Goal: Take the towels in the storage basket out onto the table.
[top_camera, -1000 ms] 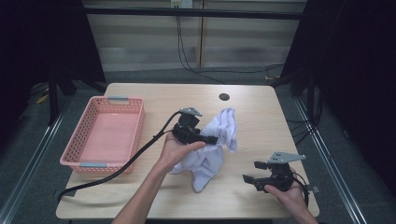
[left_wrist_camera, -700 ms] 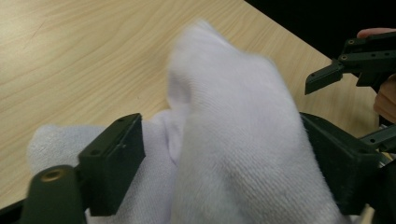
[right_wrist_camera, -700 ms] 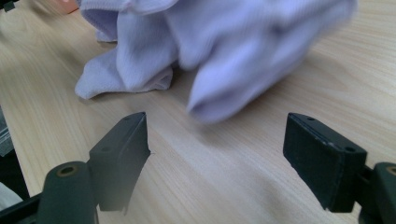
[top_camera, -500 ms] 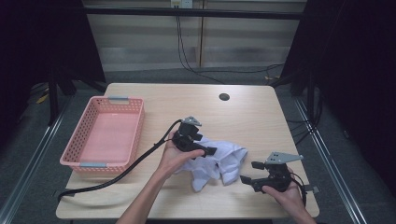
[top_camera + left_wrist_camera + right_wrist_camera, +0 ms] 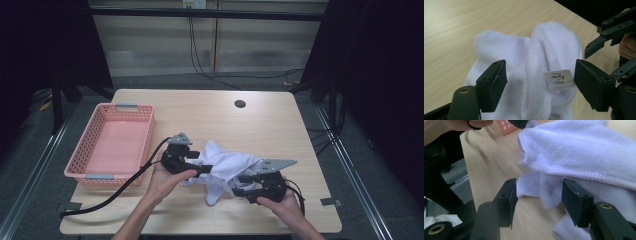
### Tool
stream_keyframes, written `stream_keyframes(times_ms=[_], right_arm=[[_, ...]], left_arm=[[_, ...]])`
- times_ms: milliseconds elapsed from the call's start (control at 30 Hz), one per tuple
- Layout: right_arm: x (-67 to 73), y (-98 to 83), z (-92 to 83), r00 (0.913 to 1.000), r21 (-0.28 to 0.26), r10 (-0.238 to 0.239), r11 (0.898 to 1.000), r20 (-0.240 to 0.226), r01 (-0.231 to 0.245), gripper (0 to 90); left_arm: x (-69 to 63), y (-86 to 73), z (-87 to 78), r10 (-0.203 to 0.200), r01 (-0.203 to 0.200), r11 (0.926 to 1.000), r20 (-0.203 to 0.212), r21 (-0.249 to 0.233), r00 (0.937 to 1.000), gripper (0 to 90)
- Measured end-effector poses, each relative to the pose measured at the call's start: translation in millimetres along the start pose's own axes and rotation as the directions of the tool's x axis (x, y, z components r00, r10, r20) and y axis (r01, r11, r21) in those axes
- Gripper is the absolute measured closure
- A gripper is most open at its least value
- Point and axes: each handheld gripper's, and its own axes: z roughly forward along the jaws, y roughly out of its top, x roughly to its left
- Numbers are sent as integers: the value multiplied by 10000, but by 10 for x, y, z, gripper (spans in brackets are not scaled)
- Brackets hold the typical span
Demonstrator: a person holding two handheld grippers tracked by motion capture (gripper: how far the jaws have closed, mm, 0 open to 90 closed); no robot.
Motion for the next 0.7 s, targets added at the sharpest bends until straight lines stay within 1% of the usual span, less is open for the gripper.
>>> stream_keyframes(times_ms=[67, 100, 133, 167, 200, 233, 267, 300, 333, 367, 400, 433, 467, 500, 533, 567, 600, 633, 667, 700], right_arm=[[27, 27, 133, 9996, 321, -112, 9994, 276, 103, 451], [13, 38, 196, 9994, 377, -178, 9991, 281, 168, 430], [-6, 51, 242, 9989, 348, -240, 9991, 396, 226, 429], [-37, 74, 268, 9983, 267, -297, 9992, 506, 284, 428], [-73, 105, 276, 9978, 81, -223, 9997, 625, 218, 425], [-113, 144, 274, 9966, -58, -114, 9999, 817, 119, 438], [-154, 189, 264, 9949, -147, -128, 9998, 999, 143, 478], [-199, 231, 252, 9937, -260, -188, 9994, 1103, 218, 516], [-249, 267, 242, 9922, -399, -116, 9991, 1243, 167, 542], [-303, 291, 240, 9925, -593, 125, 9982, 1219, -52, 563], [-351, 306, 242, 9926, -703, 303, 9973, 1174, -221, 584], [-386, 313, 251, 9910, -772, 415, 9965, 1275, -318, 609], [-423, 313, 262, 9914, -837, 506, 9957, 1208, -407, 618], [-433, 312, 262, 9912, -872, 585, 9950, 1187, -482, 630], [-439, 315, 258, 9899, -945, 633, 9942, 1270, -515, 629], [-448, 317, 251, 9909, -1009, 650, 9935, 1179, -531, 592], [-451, 313, 244, 9923, -1064, 661, 9928, 1044, -549, 541], [-448, 304, 237, 9941, -1124, 763, 9914, 771, -674, 473], [-443, 295, 236, 9955, -1103, 776, 9913, 540, -713, 430], [-418, 279, 232, 9967, -1070, 736, 9918, 349, -695, 399]], left_arm=[[23, -103, 39, -92, 92, 10000, 149, 12, 9998, 262], [46, -146, 74, 4, -6, 9999, 138, 159, 9999, 262], [68, -178, 119, 38, -45, 9992, 168, 391, 9999, 262], [79, -205, 161, 72, -88, 9980, 262, 619, 9996, 294], [71, -230, 190, 188, -205, 9971, 240, 732, 9995, 386], [56, -247, 214, 309, -331, 9953, 252, 914, 9992, 440], [39, -261, 231, 437, -464, 9937, 291, 1022, 9986, 515], [28, -271, 244, 529, -545, 9929, 178, 1056, 9984, 623], [34, -273, 253, 338, -361, 9931, 227, 1118, 9992, 727], [41, -277, 255, 224, -263, 9944, 392, 1022, 9990, 788], [27, -276, 246, 203, -234, 9959, 359, 873, 9991, 828], [3, -267, 229, 73, -132, 9964, 716, 833, 9974, 839], [-18, -260, 215, -58, -25, 9966, 995, 825, 9950, 846], [-60, -258, 196, -160, 72, 9975, 1241, 709, 9921, 850], [-113, -256, 175, -283, 171, 9975, 1658, 685, 9858, 851], [-147, -257, 163, -321, 214, 9979, 1801, 608, 9831, 851], [-202, -257, 136, -419, 333, 9982, 1814, 504, 9825, 850], [-219, -259, 122, -492, 420, 9982, 1904, 417, 9805, 849], [-226, -264, 106, -508, 448, 9984, 2024, 337, 9780, 847], [-227, -272, 91, -331, 282, 9992, 1871, 287, 9818, 844]])
